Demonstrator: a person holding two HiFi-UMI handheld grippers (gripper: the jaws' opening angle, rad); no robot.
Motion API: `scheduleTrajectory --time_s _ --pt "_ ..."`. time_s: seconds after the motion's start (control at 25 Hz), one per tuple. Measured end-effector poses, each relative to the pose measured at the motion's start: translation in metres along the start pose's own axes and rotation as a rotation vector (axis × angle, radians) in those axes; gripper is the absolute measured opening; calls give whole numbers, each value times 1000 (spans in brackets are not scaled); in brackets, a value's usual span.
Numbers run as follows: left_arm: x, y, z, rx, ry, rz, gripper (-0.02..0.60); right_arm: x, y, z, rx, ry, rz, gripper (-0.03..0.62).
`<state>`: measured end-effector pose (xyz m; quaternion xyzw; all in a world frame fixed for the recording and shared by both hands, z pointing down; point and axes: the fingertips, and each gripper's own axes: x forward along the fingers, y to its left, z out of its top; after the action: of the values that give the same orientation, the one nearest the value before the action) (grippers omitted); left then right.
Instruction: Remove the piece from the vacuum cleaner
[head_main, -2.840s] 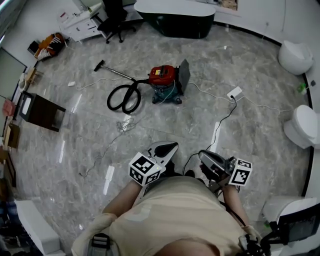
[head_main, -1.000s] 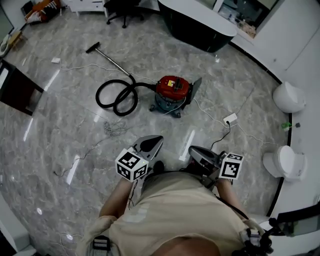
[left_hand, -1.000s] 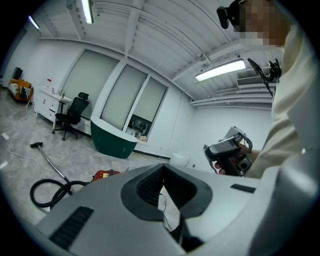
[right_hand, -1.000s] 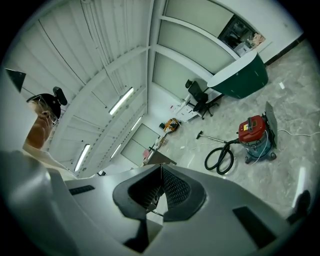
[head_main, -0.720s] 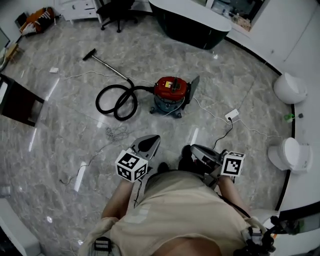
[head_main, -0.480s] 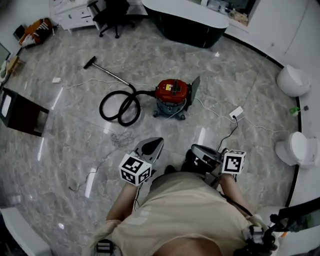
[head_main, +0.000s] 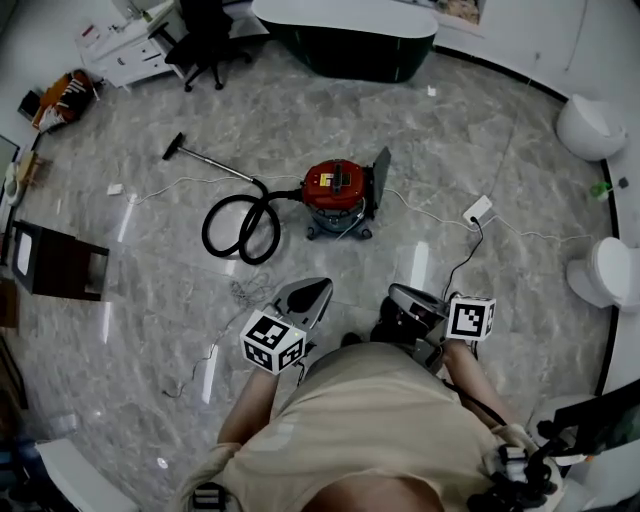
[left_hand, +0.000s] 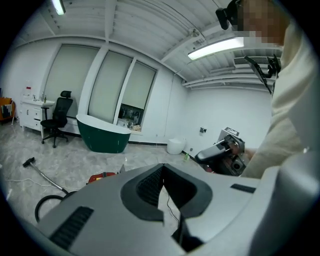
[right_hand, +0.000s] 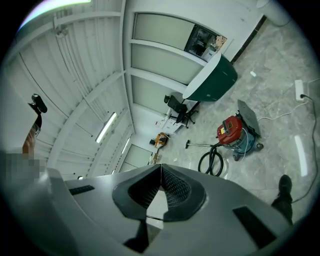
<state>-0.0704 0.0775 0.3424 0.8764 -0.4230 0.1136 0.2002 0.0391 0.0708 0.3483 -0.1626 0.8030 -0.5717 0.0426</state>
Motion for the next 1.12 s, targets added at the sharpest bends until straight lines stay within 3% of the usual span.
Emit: scheduleTrajectory --time_s 0.12,0.28,0.64,0.88,1.12 --pt "27 -14 14 70 48 -37 3 -5 -10 25 50 -30 17 2" --pt "62 -17 22 136 117 -8 3 -14 -37 49 58 6 3 2" --pt "111 -11 43 115 149 101 3 -14 -76 93 34 132 16 2" --pt "139 -9 46 110 170 90 3 -7 -83 116 -1 181 40 2" --pt "153 12 66 115 136 93 3 0 -83 130 9 188 23 2"
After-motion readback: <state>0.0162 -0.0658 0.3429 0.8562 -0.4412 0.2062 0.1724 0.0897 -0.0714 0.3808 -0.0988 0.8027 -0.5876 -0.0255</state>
